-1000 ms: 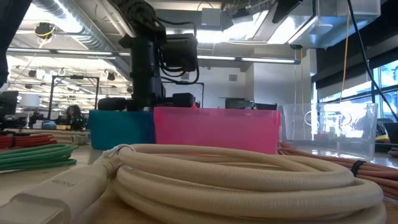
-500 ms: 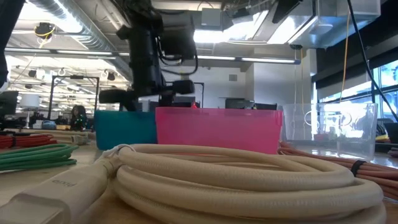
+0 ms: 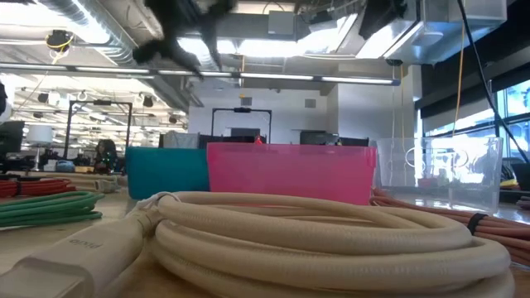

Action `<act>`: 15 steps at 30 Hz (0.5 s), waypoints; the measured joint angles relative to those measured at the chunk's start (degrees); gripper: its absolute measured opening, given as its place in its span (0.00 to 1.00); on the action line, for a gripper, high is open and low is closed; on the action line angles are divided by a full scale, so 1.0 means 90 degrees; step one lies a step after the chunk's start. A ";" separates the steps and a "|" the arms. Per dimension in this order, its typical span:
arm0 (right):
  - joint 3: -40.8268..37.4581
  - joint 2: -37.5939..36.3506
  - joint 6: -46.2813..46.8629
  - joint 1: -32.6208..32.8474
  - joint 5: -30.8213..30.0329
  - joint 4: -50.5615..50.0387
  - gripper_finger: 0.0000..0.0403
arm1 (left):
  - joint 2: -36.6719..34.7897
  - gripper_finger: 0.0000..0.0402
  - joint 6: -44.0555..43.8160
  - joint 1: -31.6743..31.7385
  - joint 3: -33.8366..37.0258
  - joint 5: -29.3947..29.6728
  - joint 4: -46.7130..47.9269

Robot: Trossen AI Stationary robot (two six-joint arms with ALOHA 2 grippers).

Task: Pick & Place USB Port
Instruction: Put the purple charger cable into the transparent bin

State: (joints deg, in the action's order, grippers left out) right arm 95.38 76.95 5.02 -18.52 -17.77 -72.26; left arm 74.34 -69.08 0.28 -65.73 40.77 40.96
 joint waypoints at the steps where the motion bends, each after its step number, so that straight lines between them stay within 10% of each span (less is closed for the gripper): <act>1: -0.0118 0.0000 0.0189 -0.0035 0.0094 -0.0053 0.44 | -0.0234 0.44 0.0256 -0.0068 0.0000 0.0346 -0.0017; 7: -0.1242 -0.0002 0.1856 -0.0059 0.1384 -0.0623 0.44 | -0.1549 0.44 0.2111 -0.0083 0.0000 0.1252 -0.0053; 15: -0.2659 -0.0530 0.5828 0.1353 0.1454 -0.0978 0.44 | -0.2955 0.43 0.4266 0.0528 0.0000 0.1208 -0.0055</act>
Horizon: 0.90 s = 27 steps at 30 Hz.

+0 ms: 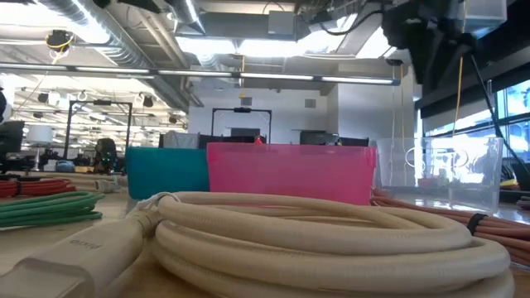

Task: Pick & Place USB Port
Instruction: Put the purple charger cable into the transparent bin

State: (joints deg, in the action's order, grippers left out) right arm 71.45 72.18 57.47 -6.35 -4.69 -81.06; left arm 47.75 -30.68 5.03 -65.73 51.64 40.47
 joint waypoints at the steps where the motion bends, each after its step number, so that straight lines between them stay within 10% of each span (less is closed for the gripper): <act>1: -0.0097 -0.0097 0.0580 0.0269 -0.0025 0.0062 0.44 | -0.0137 0.43 0.0190 0.0086 0.0000 -0.0091 0.0000; 13: -0.0266 0.0209 0.5989 0.3127 -0.0804 -0.0523 0.44 | -0.0973 0.43 0.1844 0.0986 -0.0002 -0.0459 -0.0047; 27: -0.0266 0.1285 0.7510 0.4298 0.0404 -0.0831 0.44 | -0.0972 0.43 0.2381 0.1524 -0.0005 -0.1072 -0.0384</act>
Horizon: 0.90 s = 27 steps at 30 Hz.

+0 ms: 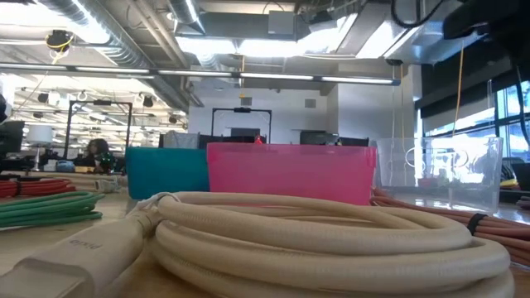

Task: Pick & Place USB Port
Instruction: Put the purple charger cable into the transparent bin

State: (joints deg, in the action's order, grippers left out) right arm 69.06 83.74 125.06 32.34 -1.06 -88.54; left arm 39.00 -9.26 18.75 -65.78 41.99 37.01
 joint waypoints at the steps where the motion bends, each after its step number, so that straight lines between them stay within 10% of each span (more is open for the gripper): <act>1: 0.0000 0.0047 0.0116 0.0106 0.0074 0.0041 0.44 | 0.0002 0.43 0.0002 0.0026 0.0000 -0.0006 0.0000; 27: -0.2707 0.0707 0.0036 0.0758 0.0379 0.3606 0.44 | 0.0002 0.43 -0.0068 0.0269 0.0000 -0.0349 0.0005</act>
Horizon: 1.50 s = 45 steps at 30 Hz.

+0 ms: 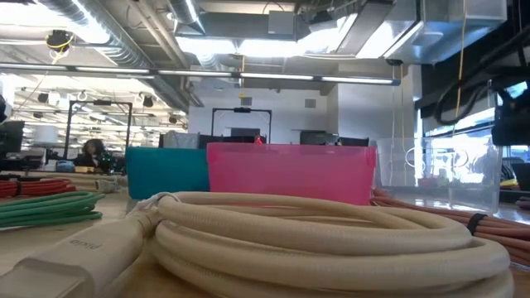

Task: Pick & Place USB Port
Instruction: Put the purple charger cable into the transparent bin

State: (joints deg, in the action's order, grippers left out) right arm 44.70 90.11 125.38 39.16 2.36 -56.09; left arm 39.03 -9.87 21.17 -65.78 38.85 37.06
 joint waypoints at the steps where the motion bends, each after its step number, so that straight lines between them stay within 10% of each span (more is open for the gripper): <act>1: -0.0084 -0.0004 -0.0003 -0.0002 -0.0018 0.0151 0.44 | 0.0000 0.43 -0.0013 0.0000 0.0000 0.0000 0.0002; 8: -0.0385 -0.0053 0.0019 0.0010 -0.0097 0.0537 0.41 | 0.0000 0.43 -0.0048 0.0000 0.0000 0.0002 0.0001; 15: -0.0209 -0.0006 -0.0147 0.0012 -0.0118 0.0384 0.08 | 0.0000 0.43 -0.0092 0.0000 0.0000 0.0007 0.0000; 32: 0.2783 0.0007 0.0021 0.0010 -0.0610 -0.3732 0.08 | 0.0002 0.43 0.0063 0.0000 0.0000 0.0082 0.0000; 38: 0.3438 -0.0136 -0.0062 -0.0322 -0.2353 -0.3298 0.08 | 0.0023 0.43 0.0066 0.0000 0.0000 0.0072 -0.0006; 45: 0.3682 -0.0132 -0.0589 -0.1172 -0.2807 -0.3269 0.08 | 0.0039 0.43 0.0068 0.0000 0.0000 -0.0228 -0.0002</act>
State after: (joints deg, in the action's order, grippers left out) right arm 77.83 88.92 120.08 28.61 -22.90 -85.50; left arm 39.38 -9.26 21.17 -65.78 36.80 37.04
